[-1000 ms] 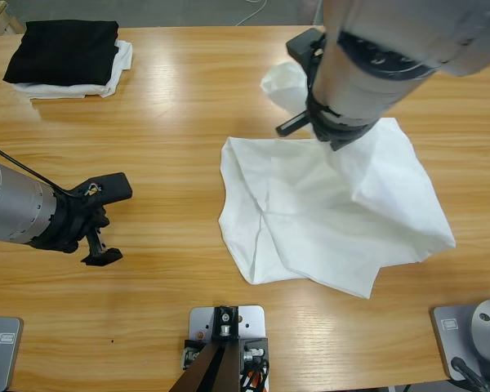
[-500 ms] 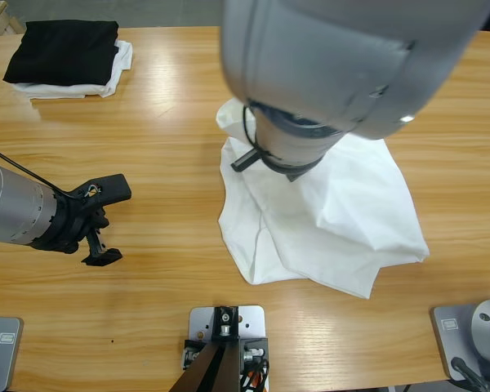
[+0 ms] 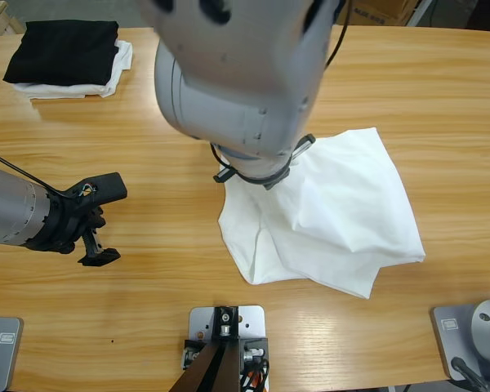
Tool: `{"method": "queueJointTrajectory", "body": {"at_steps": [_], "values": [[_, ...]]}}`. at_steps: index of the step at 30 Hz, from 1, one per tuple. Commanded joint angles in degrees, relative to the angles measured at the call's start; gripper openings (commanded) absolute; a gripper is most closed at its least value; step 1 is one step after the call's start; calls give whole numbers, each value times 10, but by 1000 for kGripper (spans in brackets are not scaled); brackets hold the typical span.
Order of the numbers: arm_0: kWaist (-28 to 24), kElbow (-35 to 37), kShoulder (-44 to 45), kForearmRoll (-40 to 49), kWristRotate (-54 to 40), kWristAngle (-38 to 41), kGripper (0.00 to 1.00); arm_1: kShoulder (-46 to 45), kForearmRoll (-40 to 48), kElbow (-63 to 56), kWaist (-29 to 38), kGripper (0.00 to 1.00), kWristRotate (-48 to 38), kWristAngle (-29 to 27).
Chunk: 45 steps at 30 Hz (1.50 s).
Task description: Fold clothes
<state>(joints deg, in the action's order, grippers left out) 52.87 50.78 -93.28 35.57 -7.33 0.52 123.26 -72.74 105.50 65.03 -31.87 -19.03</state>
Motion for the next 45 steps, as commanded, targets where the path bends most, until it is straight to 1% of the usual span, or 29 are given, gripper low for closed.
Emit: {"method": "queueJointTrajectory", "body": {"at_steps": [1, 7, 10, 11, 12, 13, 14, 20, 28, 29, 30, 31, 32, 33, 36, 39, 40, 41, 43, 45], "values": [[-4, -19, 1, -6, 4, -8, 839, 41, 6, -7, 6, 0, -12, -1], [-4, -18, -1, -7, 4, -8, 839, 39, 20, -24, 6, 0, -20, -1], [-4, -18, -1, -7, 4, -8, 839, 44, 20, -17, 6, 0, -47, 6], [-4, -18, -2, -7, 4, -8, 839, 46, 19, -16, 6, 477, -53, 11], [-4, -18, -2, -7, 4, -8, 839, 46, 16, -16, 6, 924, -57, 12], [-4, -18, -4, -8, 4, -8, 839, 43, 16, -18, 6, 992, -62, 12], [-4, -19, -5, -9, 4, -8, 839, 39, 13, -19, 6, 1000, -65, 10], [-4, -21, -8, -15, 4, -8, 839, -16, -5, -19, 6, 1000, -69, 3], [-4, -20, -12, -16, 5, -8, 839, -142, -8, -25, 6, 991, -76, 38], [-4, -19, -12, -16, 5, -8, 839, -158, -8, -31, 6, 957, -82, 38], [-4, -16, -12, -16, 5, -8, 838, -175, -1, -49, 6, 845, -88, 38], [-4, -12, -12, -16, 5, -8, 836, -192, 17, -80, 6, 553, -88, 39], [-4, -6, -12, -15, 6, -8, 835, -209, 42, -120, 4, 218, -88, 40], [-4, 3, -12, -13, 7, -9, 834, -226, 70, -165, -4, 8, -88, 42], [-4, 41, -14, -3, 12, -9, 816, -286, 174, -308, -40, 0, -85, 76], [-4, 107, -35, 22, 24, -6, 724, -341, 252, -410, -85, 0, -49, 103], [-1, 133, -46, 32, 37, -2, 722, -353, 282, -437, -106, 0, -20, 130], [5, 159, -56, 40, 55, -2, 719, -362, 305, -460, -126, 0, 3, 146], [22, 205, -77, 52, 91, -6, 612, -375, 339, -492, -176, 0, 40, 163], [44, 245, -101, 56, 99, 1, 605, -383, 371, -516, -236, 0, 72, 188]]}}
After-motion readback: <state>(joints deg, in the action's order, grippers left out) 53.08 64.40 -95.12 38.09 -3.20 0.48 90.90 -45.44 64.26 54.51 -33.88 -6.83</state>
